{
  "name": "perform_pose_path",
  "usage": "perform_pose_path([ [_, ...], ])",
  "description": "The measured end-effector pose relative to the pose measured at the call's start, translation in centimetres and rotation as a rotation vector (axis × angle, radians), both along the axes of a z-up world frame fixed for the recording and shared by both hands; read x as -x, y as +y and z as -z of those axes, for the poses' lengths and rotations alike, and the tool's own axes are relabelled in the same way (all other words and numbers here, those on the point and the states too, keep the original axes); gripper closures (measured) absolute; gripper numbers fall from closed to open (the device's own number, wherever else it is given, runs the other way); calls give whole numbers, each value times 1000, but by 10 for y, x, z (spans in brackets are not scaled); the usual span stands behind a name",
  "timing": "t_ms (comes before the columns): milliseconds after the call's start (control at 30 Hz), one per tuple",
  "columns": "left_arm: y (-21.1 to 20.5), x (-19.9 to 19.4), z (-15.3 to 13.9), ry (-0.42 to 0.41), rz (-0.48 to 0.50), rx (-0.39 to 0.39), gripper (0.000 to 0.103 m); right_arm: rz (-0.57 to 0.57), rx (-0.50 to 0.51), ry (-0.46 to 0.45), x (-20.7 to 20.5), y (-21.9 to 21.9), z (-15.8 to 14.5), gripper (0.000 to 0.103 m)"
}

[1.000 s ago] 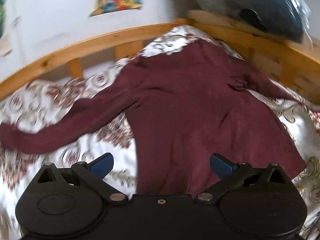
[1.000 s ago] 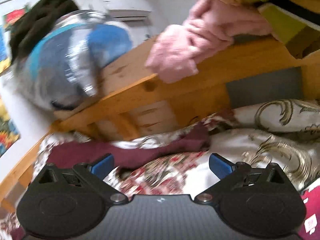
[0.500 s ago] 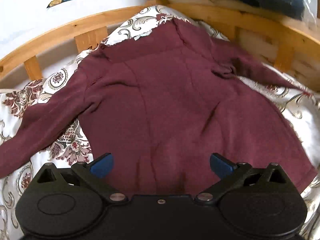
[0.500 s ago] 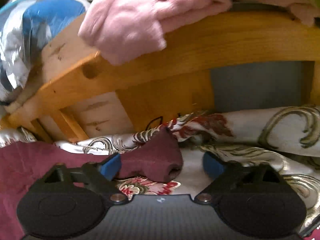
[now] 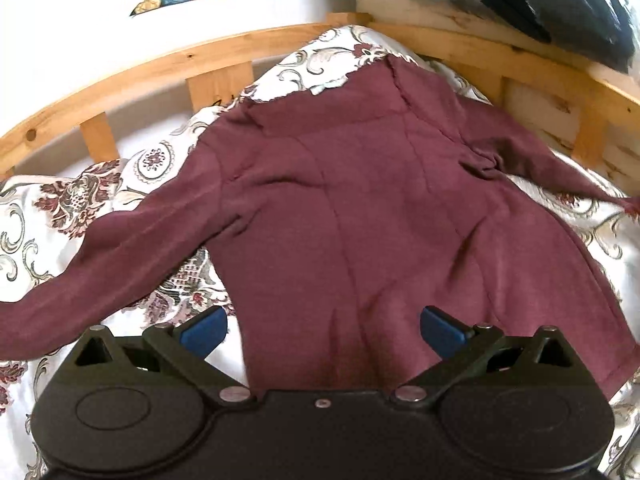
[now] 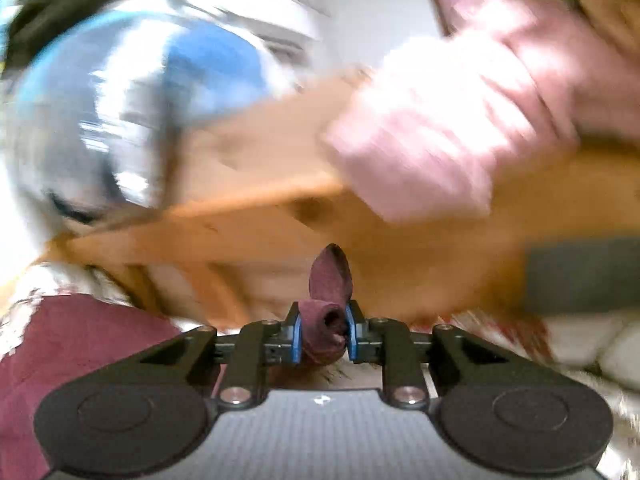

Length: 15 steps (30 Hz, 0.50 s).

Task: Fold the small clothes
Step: 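Lift the held sleeve with the right gripper and lay it across the body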

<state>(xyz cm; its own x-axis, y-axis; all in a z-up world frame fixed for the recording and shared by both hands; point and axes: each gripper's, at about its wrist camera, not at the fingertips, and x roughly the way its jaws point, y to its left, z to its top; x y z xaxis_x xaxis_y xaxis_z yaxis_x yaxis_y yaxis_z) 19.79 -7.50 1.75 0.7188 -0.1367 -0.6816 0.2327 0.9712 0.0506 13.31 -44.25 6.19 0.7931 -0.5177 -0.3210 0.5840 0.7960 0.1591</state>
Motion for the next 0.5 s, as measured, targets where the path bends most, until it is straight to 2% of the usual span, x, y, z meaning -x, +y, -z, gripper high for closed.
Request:
perform_pose_path([
  [100, 9, -3, -12, -6, -27, 36, 1, -127, 145, -57, -15, 35, -22, 79],
  [233, 21, -3, -30, -50, -55, 62, 1, -358, 306, -106, -38, 90, -40, 79],
  [367, 35, -4, -41, -89, -108, 70, 1, -589, 415, -123, -53, 150, -39, 79],
  [500, 50, -6, -43, -96, -155, 83, 1, -791, 466, -120, -51, 203, -23, 79],
])
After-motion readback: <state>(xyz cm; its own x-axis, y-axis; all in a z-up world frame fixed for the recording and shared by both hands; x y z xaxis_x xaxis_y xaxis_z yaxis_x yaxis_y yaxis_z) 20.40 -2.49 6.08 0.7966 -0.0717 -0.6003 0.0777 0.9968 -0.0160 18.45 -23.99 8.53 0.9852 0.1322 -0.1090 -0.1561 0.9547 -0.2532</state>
